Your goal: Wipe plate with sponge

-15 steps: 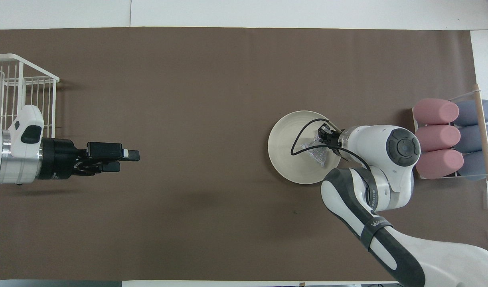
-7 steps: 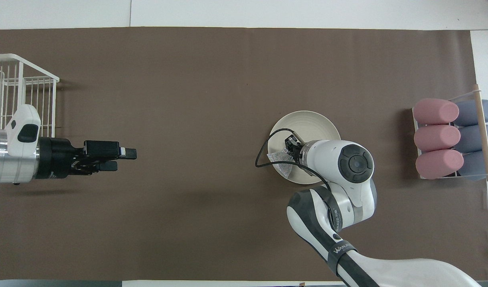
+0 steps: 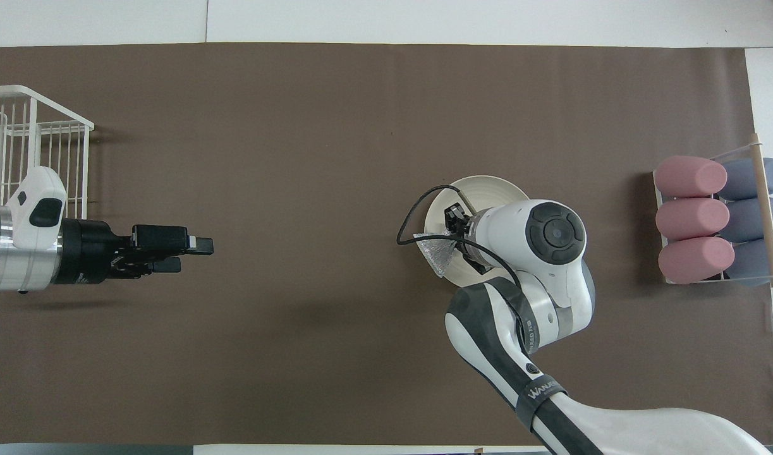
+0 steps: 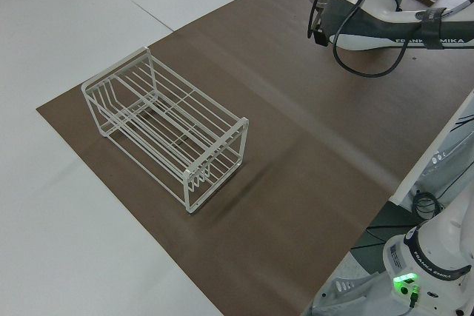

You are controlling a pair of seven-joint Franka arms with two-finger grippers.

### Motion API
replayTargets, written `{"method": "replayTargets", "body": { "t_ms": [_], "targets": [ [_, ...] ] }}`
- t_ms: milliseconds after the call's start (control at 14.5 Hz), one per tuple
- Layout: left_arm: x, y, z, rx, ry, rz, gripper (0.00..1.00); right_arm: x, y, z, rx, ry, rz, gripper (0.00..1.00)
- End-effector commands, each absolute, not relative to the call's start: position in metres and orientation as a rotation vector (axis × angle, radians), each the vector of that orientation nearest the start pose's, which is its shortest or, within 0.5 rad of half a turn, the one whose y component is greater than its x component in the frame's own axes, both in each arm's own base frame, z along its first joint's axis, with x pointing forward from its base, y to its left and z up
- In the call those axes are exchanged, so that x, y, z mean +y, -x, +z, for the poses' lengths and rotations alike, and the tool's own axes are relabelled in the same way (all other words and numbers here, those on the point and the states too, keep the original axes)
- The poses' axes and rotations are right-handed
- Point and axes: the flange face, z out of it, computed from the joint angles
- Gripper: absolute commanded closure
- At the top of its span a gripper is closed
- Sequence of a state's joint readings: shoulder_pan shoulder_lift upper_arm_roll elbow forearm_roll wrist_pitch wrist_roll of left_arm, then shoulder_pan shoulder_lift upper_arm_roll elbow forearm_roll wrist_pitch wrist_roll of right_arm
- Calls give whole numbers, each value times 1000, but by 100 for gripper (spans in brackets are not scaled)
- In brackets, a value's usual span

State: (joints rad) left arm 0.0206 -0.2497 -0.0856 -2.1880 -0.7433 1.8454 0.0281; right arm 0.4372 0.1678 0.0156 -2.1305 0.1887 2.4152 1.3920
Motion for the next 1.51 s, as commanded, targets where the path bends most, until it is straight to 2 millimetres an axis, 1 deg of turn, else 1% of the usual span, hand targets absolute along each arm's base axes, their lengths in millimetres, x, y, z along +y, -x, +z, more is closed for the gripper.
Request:
{"method": "replayTargets", "body": {
  "t_ms": [0,69,138,207,344,482,551,620,689,826,895,1033,1102,1171,1308,1377,1446],
  "targets": [
    [-82,-474,503,207,-2475,-120,0,294,-534,411,1618,2514,138,100],
    [-82,-474,503,211,-2475,-121,0,309,-534,435,1635,2524,160,100],
    [-81,-475,503,218,-2474,-123,0,320,-533,452,1653,2527,151,100],
    [-82,-474,503,232,-2472,-130,0,339,-526,470,1670,2532,110,100],
    [-84,-474,505,255,-2441,-140,0,383,-511,495,1728,2502,30,100],
    [-89,-473,509,296,-2319,-154,0,410,-504,512,1802,2426,44,100],
    [-93,-472,512,303,-2265,-164,0,420,-500,519,1825,2407,44,100],
    [-96,-471,513,309,-2229,-172,0,427,-496,520,1841,2396,44,100],
    [-100,-469,511,325,-2172,-184,0,433,-491,520,1842,2388,47,100],
    [-109,-463,504,306,-2074,-183,0,438,-488,521,1881,2345,60,100],
    [-112,-461,497,282,-2040,-172,0,446,-482,521,1881,2346,61,100],
    [-126,-455,484,220,-1963,-139,0,450,-479,520,1913,2322,61,100],
    [-136,-453,478,192,-1960,-128,0,452,-478,519,1937,2305,62,100],
    [-145,-453,475,171,-1950,-107,0,455,-478,523,1941,2288,62,100],
    [-154,-446,458,97,-1955,-88,0,460,-481,531,1939,2269,63,100],
    [-163,-442,454,70,-1959,-96,0,461,-483,536,1939,2255,64,100],
    [-167,-438,448,70,-1969,-98,1,462,-483,536,1940,2251,66,100]
  ]
}}
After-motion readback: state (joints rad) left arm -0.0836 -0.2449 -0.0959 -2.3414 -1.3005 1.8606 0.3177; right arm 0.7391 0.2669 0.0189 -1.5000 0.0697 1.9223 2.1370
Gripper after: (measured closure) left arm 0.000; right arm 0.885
